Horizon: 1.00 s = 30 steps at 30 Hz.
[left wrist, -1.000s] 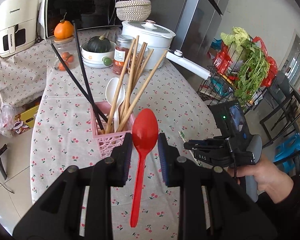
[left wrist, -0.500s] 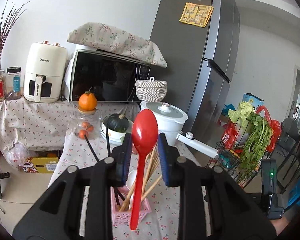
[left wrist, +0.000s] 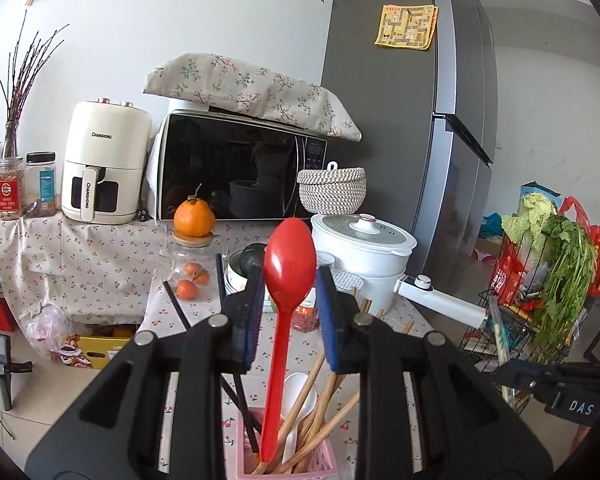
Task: Organize utensils
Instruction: 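Carry the red spoon and wrapped chopsticks to the pink basket and release both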
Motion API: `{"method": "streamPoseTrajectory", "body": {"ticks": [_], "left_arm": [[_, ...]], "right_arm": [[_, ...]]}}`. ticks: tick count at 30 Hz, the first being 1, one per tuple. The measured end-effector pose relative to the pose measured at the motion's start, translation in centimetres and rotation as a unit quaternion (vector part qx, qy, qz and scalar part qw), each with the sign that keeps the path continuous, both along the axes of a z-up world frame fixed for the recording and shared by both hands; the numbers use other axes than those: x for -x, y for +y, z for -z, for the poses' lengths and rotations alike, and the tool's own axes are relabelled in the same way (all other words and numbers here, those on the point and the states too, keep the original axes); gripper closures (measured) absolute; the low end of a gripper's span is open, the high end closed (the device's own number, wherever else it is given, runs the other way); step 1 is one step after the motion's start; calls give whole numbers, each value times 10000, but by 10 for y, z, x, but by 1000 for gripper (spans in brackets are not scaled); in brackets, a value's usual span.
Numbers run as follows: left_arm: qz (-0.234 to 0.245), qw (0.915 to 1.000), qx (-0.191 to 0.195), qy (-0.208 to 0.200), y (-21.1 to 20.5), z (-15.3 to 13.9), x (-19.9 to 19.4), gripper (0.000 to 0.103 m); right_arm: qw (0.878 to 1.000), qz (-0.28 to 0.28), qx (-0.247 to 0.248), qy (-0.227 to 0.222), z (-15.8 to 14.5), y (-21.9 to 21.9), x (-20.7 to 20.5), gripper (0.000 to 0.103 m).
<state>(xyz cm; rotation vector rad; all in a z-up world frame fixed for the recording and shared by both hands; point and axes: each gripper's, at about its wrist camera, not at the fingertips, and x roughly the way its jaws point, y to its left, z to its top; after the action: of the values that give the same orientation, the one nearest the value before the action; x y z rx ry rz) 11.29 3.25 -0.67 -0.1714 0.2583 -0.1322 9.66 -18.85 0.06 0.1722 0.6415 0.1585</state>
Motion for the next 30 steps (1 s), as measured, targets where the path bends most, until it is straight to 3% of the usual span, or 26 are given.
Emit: {"method": "streamPoseTrajectory", "body": {"ticks": [7, 8, 10, 16, 19, 23, 30], "left_arm": [[54, 9985, -85, 541, -5, 10, -5, 74], [141, 9975, -47, 689, -5, 11, -6, 71], [268, 9950, -34, 959, -5, 10, -5, 53], [293, 9860, 56, 1642, 14, 4, 10, 36], [228, 9742, 84, 2242, 34, 11, 14, 22], [260, 9489, 329, 3128, 61, 31, 11, 21], [-28, 9310, 394, 3628, 99, 49, 13, 15]], "right_arm": [[9973, -80, -41, -736, -20, 19, 6, 93], [9968, -86, -51, -792, -22, 22, 6, 93], [9960, -84, -118, -884, -25, 27, 7, 93], [9929, 58, -501, -1074, -28, 37, 2, 93], [9915, 124, -724, -1078, -27, 42, -1, 93], [9917, 95, -785, -1015, -23, 58, -10, 93], [9884, 343, -594, -1354, -23, 95, -34, 93]]}}
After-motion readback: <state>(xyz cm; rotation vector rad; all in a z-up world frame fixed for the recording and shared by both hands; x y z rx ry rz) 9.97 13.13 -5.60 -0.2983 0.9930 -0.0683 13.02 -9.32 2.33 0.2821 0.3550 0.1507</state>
